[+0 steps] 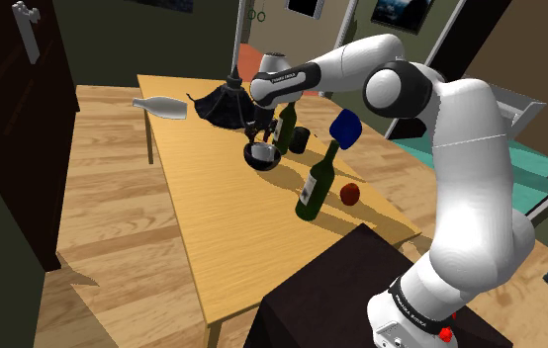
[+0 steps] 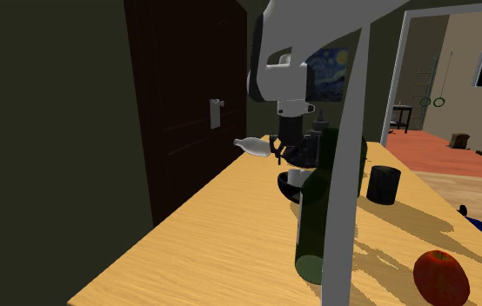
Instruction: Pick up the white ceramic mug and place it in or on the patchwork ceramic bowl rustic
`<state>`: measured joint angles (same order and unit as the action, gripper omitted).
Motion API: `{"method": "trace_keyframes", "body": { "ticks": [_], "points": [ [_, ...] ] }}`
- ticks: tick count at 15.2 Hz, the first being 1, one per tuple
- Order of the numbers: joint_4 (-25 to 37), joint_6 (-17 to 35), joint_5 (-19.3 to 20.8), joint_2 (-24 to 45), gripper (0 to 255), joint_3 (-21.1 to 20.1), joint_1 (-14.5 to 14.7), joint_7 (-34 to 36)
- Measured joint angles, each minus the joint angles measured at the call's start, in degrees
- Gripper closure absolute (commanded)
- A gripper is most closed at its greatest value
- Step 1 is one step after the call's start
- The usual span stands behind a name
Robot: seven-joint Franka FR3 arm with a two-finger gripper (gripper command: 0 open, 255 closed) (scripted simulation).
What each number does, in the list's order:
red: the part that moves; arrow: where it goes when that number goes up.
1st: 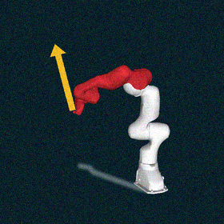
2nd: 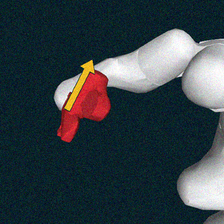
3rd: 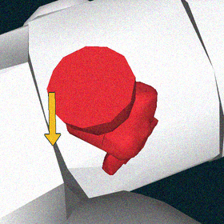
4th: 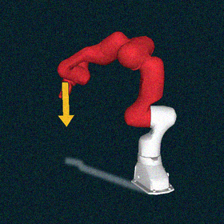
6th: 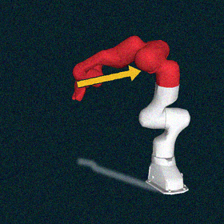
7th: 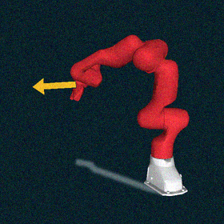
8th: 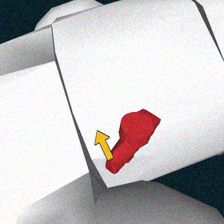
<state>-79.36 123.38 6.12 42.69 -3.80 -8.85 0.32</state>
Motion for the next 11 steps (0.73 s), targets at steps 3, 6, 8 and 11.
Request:
{"method": "trace_keyframes", "body": {
  "ticks": [3, 6, 8, 11],
  "points": [
    [0.0, 0.0, 0.0, 0.0, 0, 0.0, 0.0, 0.0],
    [0.0, -1.2, -0.1, -1.3, 0, -0.1, 0.1, 0.0],
    [0.8, -3.8, -0.2, -3.0, 0, -0.2, 0.2, 0.0],
    [1.5, -4.9, -0.3, -3.5, 0, -0.2, 0.1, -0.2]
  ]
}}
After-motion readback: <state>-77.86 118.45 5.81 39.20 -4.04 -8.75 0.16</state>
